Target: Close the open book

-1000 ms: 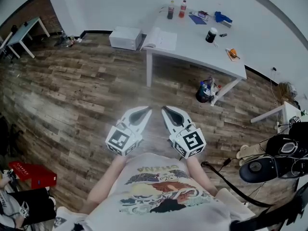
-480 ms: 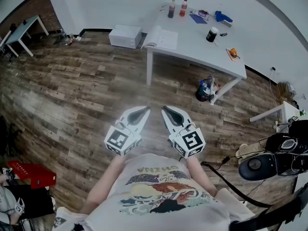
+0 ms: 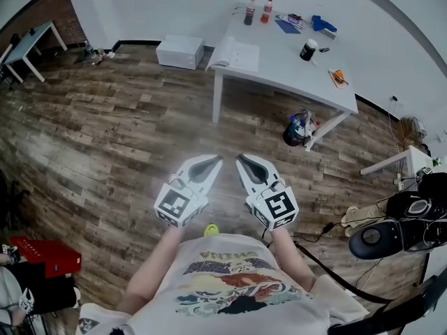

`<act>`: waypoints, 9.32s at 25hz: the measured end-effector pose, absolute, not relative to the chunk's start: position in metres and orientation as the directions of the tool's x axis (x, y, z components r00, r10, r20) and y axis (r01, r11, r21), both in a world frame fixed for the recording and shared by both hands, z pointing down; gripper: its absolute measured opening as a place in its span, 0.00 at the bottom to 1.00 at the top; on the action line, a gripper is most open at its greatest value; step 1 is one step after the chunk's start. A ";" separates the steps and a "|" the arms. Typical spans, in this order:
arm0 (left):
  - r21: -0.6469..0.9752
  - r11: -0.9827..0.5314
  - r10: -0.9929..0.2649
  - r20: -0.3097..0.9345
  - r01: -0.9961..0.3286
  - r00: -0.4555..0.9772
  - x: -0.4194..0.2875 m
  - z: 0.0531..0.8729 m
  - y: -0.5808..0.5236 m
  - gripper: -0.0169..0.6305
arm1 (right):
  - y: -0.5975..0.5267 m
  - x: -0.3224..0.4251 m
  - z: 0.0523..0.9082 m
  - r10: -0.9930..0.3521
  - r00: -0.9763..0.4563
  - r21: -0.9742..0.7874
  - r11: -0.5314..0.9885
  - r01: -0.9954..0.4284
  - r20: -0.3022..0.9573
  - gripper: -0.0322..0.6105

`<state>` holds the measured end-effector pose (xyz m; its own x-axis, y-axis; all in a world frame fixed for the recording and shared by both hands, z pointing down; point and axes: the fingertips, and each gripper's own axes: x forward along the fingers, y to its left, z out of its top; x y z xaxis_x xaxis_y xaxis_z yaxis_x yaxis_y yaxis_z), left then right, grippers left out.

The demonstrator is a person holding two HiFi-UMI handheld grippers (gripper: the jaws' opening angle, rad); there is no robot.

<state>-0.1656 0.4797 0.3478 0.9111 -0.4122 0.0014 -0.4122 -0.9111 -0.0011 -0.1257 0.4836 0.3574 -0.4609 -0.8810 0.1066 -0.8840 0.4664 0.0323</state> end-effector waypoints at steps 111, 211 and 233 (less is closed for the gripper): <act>0.036 -0.945 -0.323 0.079 -0.326 0.943 -0.053 0.384 -0.126 0.05 | -0.130 -0.018 0.391 -0.870 -0.471 -0.133 0.455 -0.881 0.145 0.09; -0.080 -0.967 -0.252 0.369 -0.240 0.895 0.007 0.636 -0.331 0.30 | -0.355 0.048 0.581 -0.702 -0.570 -0.086 0.596 -0.799 0.427 0.14; -0.139 -0.957 -0.290 0.447 -0.255 0.846 -0.023 0.752 -0.322 0.32 | -0.348 0.040 0.624 -0.654 -0.591 -0.099 0.627 -0.773 0.471 0.17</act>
<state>-0.0226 -0.3222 0.7516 0.8463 -0.2898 0.4470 -0.2545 -0.9571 -0.1387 0.0404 -0.3483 0.6239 -0.5912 -0.6544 0.4715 -0.7729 0.6267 -0.0993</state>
